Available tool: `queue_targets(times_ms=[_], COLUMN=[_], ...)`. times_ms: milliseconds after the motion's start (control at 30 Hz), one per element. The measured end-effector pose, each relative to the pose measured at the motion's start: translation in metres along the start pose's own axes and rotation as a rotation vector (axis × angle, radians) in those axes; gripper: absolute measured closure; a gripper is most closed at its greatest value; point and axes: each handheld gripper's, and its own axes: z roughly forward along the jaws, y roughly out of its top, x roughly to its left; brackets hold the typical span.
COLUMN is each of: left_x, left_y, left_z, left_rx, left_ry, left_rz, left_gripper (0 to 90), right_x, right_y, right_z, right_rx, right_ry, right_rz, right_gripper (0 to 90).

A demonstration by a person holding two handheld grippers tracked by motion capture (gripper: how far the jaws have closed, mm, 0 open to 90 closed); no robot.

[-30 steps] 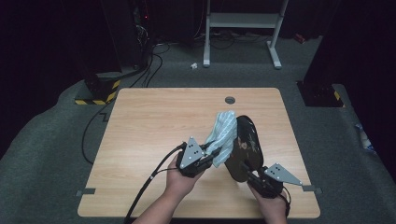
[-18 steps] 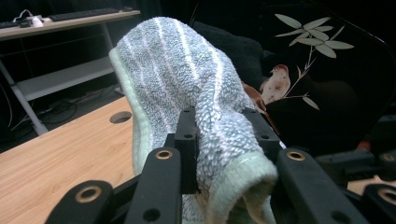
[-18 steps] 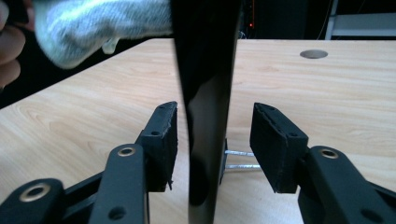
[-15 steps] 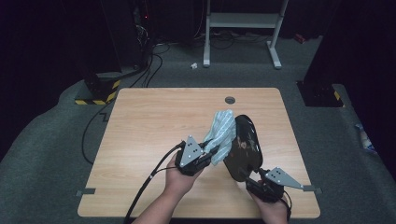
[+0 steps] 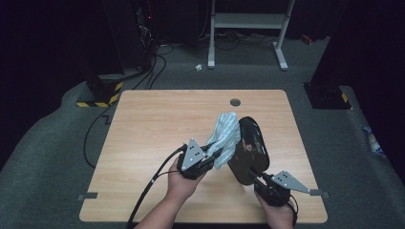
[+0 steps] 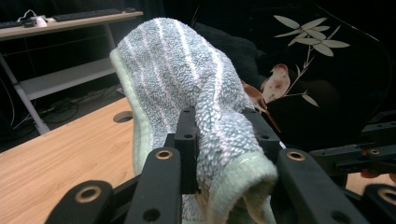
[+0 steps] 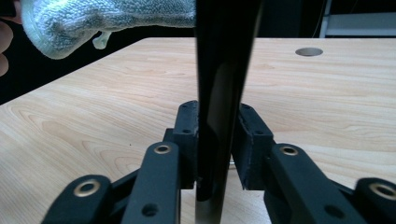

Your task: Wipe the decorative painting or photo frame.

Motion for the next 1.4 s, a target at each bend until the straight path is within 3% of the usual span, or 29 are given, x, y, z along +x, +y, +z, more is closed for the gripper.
queue_targets(times_ms=[333, 600, 833, 1033, 1200, 1400], left_x=[-0.004, -0.011, -0.035, -0.046, -0.044, -0.02], left_y=[0.003, 0.013, 0.035, 0.051, 0.055, 0.055], left_z=[0.004, 0.017, 0.028, 0.033, 0.038, 0.042], left_rx=[-0.002, -0.002, -0.022, -0.048, -0.049, -0.036], left_ry=[-0.018, -0.046, -0.143, -0.192, -0.182, -0.115], left_rz=[-0.008, 0.009, 0.049, 0.061, 0.08, 0.07], left_gripper=[71.1, 71.1, 71.2, 71.2, 71.2, 71.2], right_x=[-0.011, -0.013, -0.014, -0.015, -0.015, -0.015], right_y=[0.004, 0.007, 0.007, 0.007, 0.007, 0.008], right_z=[0.004, 0.008, 0.009, 0.009, 0.009, 0.009], right_rx=[0.006, 0.015, 0.021, 0.022, 0.026, 0.03], right_ry=[0.013, 0.021, 0.031, 0.039, 0.048, 0.052], right_rz=[-0.007, -0.019, -0.027, -0.025, -0.026, -0.03], right_gripper=[77.6, 77.7, 77.7, 77.7, 77.7, 77.7])
